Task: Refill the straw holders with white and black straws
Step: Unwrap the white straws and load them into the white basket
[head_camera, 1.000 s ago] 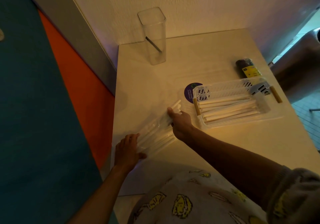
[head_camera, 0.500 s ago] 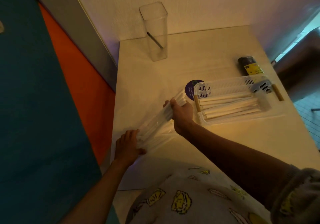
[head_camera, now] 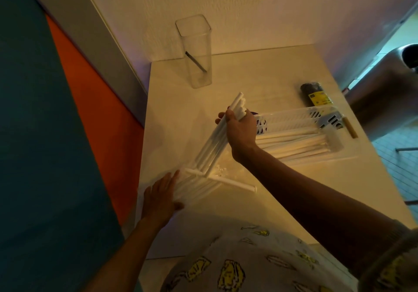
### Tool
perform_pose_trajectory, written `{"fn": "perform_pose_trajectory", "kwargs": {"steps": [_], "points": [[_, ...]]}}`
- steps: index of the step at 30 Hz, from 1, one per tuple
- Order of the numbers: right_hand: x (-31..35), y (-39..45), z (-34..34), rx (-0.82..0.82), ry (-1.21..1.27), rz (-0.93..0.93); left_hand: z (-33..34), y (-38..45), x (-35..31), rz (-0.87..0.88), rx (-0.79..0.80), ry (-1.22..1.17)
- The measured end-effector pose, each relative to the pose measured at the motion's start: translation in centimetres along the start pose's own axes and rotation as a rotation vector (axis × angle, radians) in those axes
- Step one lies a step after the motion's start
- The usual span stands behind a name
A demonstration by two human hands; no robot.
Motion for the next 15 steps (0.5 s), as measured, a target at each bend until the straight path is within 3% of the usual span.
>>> {"fn": "perform_pose_trajectory", "kwargs": {"steps": [8,15], "points": [[1.1,0.2,-0.8,-0.012,-0.064,-0.075,-0.6,-0.6,-1.1,0.035,-0.021,-0.018],[4.0,0.8,-1.4,-0.010,-0.014,-0.080,-0.7,-0.3,-2.8,0.280,-0.077,0.038]]}}
Point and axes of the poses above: each hand's wrist, its own y-axis towards the middle knuckle, its own z-axis out of the palm, x = y × z, the point moved 2 cm from there along y, towards the middle knuckle, and after that the axes turned 2 degrees about -y, right-handed, at the moved point
